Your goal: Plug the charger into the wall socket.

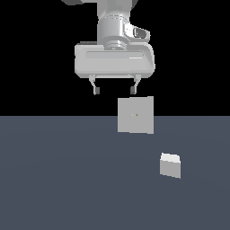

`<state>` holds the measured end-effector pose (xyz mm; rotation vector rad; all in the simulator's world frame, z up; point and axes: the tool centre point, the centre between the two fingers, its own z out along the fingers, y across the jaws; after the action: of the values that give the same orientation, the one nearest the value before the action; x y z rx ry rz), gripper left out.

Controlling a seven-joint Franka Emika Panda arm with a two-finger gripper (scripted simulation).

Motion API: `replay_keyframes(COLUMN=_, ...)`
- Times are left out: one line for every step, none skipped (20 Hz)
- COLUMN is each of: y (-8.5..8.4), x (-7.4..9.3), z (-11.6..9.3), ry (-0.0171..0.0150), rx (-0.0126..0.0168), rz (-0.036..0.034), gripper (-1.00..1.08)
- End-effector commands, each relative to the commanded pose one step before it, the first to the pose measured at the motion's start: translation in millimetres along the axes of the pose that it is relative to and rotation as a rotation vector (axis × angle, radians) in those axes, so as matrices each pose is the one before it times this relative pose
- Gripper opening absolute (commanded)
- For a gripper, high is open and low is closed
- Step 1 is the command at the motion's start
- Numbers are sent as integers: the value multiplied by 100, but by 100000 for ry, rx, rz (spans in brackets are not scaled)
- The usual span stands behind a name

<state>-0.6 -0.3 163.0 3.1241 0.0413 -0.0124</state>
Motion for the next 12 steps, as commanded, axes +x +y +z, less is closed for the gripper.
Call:
replay_keyframes(y=1, x=0, z=0, ry=0, rx=0, rz=0, gripper=100)
replay_keyframes(y=18, x=-10, z=8, ry=24, rx=-5, rz=65, gripper=100)
replay_keyframes(y=34, x=-28, z=35, ry=55, rx=-6, rz=160, gripper=100)
replay_keyframes(y=68, x=-48, z=55, ry=98, rx=-12, rz=284, gripper=100)
replay_keyframes(y=98, x=-68, z=76, ry=139, rx=-17, rz=402, gripper=100)
replay_keyframes(y=121, x=-86, z=99, ry=176, rx=-21, rz=509, gripper=100)
replay_keyframes(y=150, x=-106, z=121, ry=216, rx=-26, rz=625, gripper=100)
replay_keyframes(y=175, x=-125, z=143, ry=254, rx=-31, rz=735, gripper=100)
replay_keyframes(y=203, x=-144, z=164, ry=294, rx=-36, rz=850, gripper=100)
replay_keyframes(y=232, x=-163, z=186, ry=334, rx=-41, rz=965, gripper=100)
replay_keyframes(y=256, x=-182, z=208, ry=372, rx=-45, rz=1073, gripper=100)
replay_keyframes(y=283, x=-200, z=229, ry=410, rx=-50, rz=1184, gripper=100)
